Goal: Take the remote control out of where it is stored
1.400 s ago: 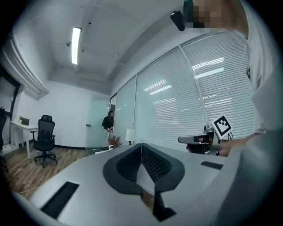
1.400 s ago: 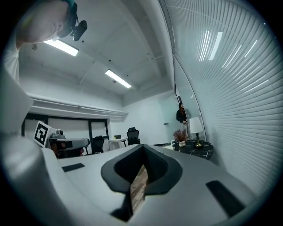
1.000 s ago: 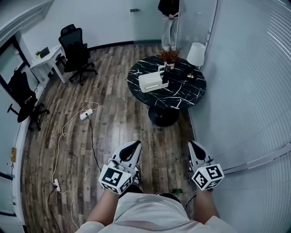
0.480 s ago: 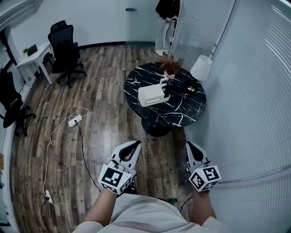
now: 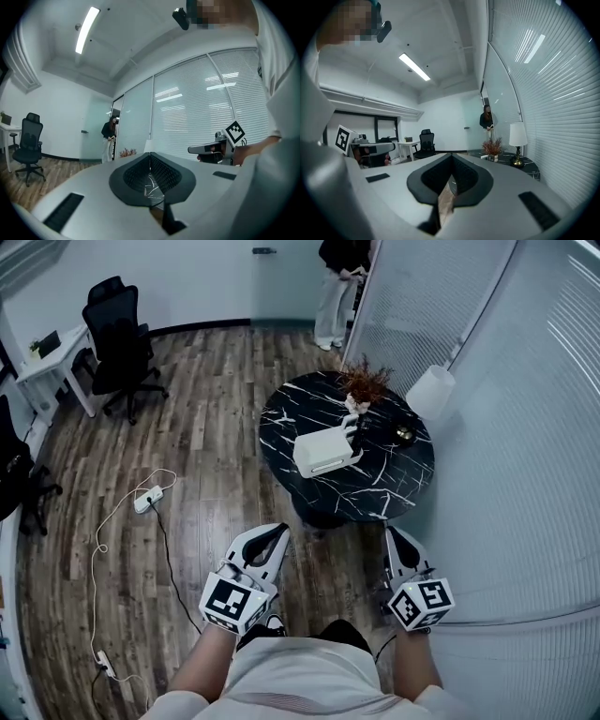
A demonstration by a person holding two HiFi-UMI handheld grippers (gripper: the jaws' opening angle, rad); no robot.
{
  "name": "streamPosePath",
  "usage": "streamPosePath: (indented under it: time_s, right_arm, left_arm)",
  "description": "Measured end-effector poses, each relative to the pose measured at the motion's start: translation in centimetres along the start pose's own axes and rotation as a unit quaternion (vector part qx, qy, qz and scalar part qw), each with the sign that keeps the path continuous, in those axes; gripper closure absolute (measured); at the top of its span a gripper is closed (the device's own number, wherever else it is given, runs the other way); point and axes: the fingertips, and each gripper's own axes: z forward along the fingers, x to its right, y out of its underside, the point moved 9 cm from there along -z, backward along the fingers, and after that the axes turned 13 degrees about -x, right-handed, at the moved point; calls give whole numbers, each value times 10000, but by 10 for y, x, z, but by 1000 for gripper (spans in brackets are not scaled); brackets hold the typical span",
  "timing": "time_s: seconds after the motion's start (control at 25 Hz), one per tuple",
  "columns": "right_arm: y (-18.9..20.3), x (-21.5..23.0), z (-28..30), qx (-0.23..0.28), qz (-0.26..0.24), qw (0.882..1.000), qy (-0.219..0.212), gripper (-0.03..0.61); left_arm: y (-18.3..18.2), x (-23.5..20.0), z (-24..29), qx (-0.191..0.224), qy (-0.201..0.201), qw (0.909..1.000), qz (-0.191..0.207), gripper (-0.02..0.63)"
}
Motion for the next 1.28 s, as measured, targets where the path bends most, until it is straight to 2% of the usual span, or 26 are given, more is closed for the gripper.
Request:
streamPosePath:
  time_s: [0.36, 0.52, 0.76, 0.92, 1.04, 1.12, 1.28]
  right_arm:
    - [-17, 33, 51, 1, 84, 9999, 82, 566]
    - [-26, 61, 75, 222, 75, 9997, -24, 566]
    - [-43, 128, 114, 234, 200, 9993, -195, 566]
    - [-52, 182, 136, 268, 186, 9990, -304, 566]
    - [-57, 217, 150, 280, 146, 9988, -363, 566]
    - [-58, 236, 164, 242, 227, 9987, -381, 566]
    - [-49, 257, 183, 79, 439, 9983, -367, 566]
  left_arm:
    - [-6, -37, 57, -166, 105, 9998, -28, 603]
    - [-13, -47, 90, -229, -1, 9997, 23, 603]
    - [-32, -48, 153, -300, -268, 9992, 45, 603]
    - [-47, -41, 207, -370, -269, 9989, 69, 603]
    - [-56, -36, 236, -417, -504, 9979, 22, 603]
    - [-58, -36, 252, -486, -652, 9967, 50, 603]
    - [-56, -35, 277, -677, -618, 9957, 112, 603]
